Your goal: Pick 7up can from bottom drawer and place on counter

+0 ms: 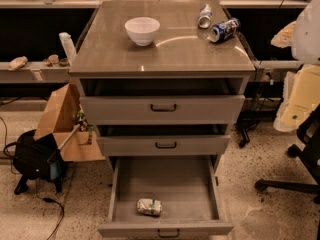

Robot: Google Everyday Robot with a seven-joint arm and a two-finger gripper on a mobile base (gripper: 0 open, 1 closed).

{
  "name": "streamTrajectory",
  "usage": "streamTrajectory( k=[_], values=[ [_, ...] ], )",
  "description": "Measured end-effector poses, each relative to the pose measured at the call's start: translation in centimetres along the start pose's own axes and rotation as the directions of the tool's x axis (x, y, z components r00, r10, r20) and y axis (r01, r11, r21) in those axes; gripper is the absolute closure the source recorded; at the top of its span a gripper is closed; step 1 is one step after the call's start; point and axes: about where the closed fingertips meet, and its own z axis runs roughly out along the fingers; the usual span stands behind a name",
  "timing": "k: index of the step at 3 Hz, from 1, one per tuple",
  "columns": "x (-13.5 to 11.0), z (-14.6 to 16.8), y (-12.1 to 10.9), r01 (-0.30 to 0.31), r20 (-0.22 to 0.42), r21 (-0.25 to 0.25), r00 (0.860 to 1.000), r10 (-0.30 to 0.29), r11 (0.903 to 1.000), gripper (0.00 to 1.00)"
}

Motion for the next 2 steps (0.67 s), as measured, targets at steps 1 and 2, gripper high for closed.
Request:
streamTrajectory(
  k=[1, 2],
  values=[
    [0.0, 0.0, 0.0, 0.000, 0.001, 0.001, 1.000, 0.000, 1.0000, 0.00],
    [-1.2, -0.1, 0.2, 0.020, 0.018, 0.008, 1.000, -0.020, 0.9998, 0.00]
  ],
)
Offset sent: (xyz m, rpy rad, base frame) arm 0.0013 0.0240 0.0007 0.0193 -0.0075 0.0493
